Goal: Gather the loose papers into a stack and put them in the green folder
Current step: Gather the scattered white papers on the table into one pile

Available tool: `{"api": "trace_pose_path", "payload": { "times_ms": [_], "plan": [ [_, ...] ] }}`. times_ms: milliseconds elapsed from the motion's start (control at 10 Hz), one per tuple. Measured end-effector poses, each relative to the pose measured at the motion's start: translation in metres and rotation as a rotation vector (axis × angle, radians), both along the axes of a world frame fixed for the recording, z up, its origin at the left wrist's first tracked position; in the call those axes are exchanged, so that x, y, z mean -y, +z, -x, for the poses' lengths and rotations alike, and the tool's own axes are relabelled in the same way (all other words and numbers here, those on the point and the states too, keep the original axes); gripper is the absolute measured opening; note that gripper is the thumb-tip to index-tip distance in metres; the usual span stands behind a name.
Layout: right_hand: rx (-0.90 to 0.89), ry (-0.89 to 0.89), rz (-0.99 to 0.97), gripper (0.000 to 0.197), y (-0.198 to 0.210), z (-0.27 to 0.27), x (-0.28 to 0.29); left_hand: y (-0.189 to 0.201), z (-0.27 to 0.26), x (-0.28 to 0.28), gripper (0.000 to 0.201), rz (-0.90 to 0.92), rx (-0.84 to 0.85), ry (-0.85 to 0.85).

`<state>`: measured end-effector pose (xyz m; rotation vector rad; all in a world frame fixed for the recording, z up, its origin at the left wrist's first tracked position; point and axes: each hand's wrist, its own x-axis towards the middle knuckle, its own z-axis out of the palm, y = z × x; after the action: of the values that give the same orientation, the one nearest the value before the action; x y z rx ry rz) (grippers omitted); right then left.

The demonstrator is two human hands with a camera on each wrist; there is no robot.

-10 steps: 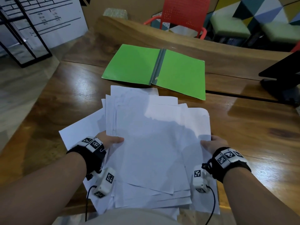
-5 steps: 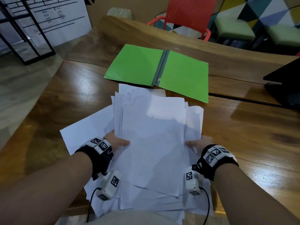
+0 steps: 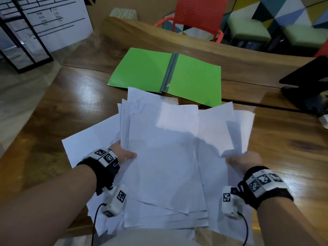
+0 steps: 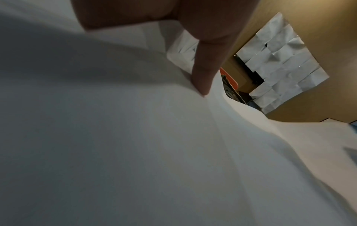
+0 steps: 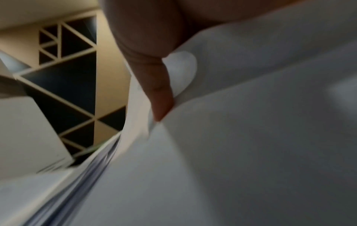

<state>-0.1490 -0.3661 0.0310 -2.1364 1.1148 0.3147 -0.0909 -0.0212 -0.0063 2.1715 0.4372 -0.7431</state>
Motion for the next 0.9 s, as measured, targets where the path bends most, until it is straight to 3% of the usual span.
{"api": "trace_pose_path", "payload": {
  "times_ms": [100,200,300,400,500,600,700,800,900],
  "plan": [
    [0.159,-0.117,0.053,0.039,0.028,0.001,0.03,0.0,0.001,0.0,0.052,-0.004,0.003,0.002],
    [0.475,-0.309,-0.075,0.054,0.062,-0.003,0.054,-0.001,0.002,0.0,0.05,-0.003,0.01,0.008],
    [0.762,-0.438,-0.406,0.09,0.075,-0.024,0.082,0.001,0.002,0.001,0.046,-0.002,-0.02,0.034],
    [0.73,-0.364,-0.421,0.033,0.075,-0.031,0.039,0.001,0.001,-0.001,0.025,0.02,-0.044,0.068],
    [0.431,-0.175,-0.265,0.026,0.045,-0.034,-0.006,0.005,0.001,0.0,0.043,0.11,-0.017,0.135],
    [0.289,-0.039,-0.252,0.023,-0.001,-0.032,-0.04,0.008,0.002,0.005,0.109,0.229,0.033,0.233],
    [0.178,0.056,-0.195,0.027,-0.031,-0.029,-0.072,0.015,0.009,0.019,0.097,0.231,0.069,0.248],
    [0.116,0.134,-0.199,0.044,-0.04,-0.027,-0.09,0.013,0.016,0.03,0.058,0.101,0.129,0.185],
    [0.153,0.151,-0.208,0.026,-0.034,-0.024,-0.087,0.014,0.021,0.033,0.032,0.058,0.205,0.144]
  ]
}}
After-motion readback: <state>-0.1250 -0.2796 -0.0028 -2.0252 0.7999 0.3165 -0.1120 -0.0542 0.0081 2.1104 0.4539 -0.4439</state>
